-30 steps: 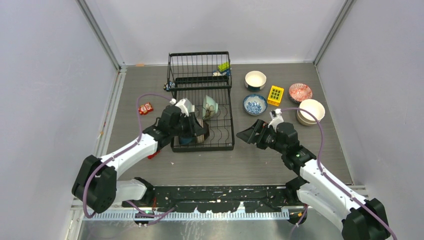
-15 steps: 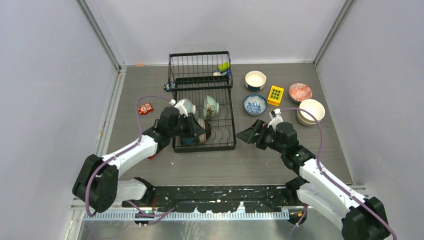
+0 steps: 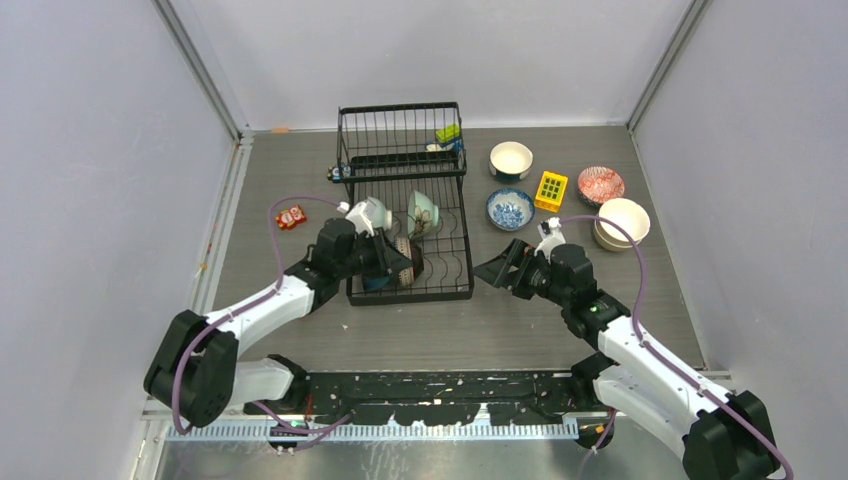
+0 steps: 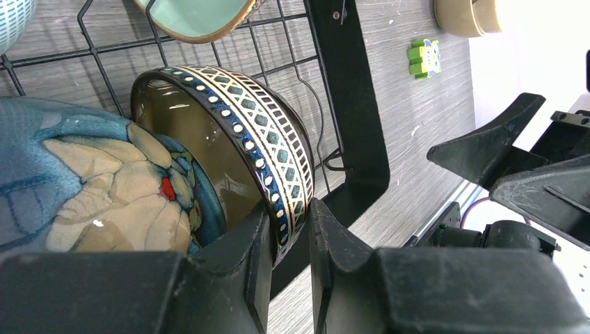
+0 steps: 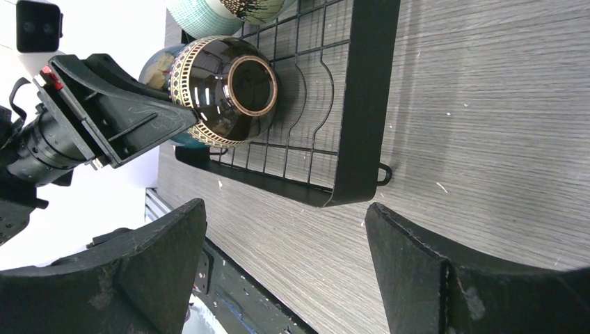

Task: Unload the bowls from the dish rack
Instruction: Pick up the bowl from the dish rack.

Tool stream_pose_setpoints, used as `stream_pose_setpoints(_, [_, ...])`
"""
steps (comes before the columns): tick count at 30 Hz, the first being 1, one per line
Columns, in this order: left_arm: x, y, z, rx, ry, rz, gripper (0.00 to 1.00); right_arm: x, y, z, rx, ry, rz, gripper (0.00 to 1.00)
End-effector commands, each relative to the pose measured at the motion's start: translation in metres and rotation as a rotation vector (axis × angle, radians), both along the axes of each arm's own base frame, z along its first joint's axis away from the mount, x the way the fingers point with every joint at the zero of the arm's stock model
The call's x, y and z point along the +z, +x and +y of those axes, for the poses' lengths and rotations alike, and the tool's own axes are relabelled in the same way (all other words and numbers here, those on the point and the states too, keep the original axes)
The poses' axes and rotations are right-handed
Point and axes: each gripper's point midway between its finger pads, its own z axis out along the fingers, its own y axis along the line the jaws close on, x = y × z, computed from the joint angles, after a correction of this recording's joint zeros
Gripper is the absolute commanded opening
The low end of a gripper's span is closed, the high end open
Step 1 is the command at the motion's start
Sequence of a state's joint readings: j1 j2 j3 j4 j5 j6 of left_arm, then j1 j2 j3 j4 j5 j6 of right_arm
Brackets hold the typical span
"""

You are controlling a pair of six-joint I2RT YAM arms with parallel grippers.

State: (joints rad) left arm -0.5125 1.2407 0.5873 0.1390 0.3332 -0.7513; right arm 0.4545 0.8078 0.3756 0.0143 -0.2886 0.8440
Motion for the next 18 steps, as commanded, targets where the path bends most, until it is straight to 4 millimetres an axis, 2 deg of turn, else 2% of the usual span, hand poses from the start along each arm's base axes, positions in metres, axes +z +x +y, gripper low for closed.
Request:
stream_pose_setpoints(1, [0.035, 0.003, -0.008, -0.019, -0.097, -0.116, 0.0, 0.003, 0.004, 0.001, 0.0, -0.004, -0.036, 0.88])
stream_pose_setpoints(9, [0.039, 0.003, -0.002, 0.007, -0.12, -0.138, 0.0, 0.002, 0.004, 0.001, 0.002, -0.004, -0.035, 0.88])
stream_pose_setpoints(18, [0.067, 0.003, -0.004, 0.001, -0.184, -0.193, 0.0, 0.004, 0.004, 0.001, 0.001, -0.002, -0.039, 0.88])
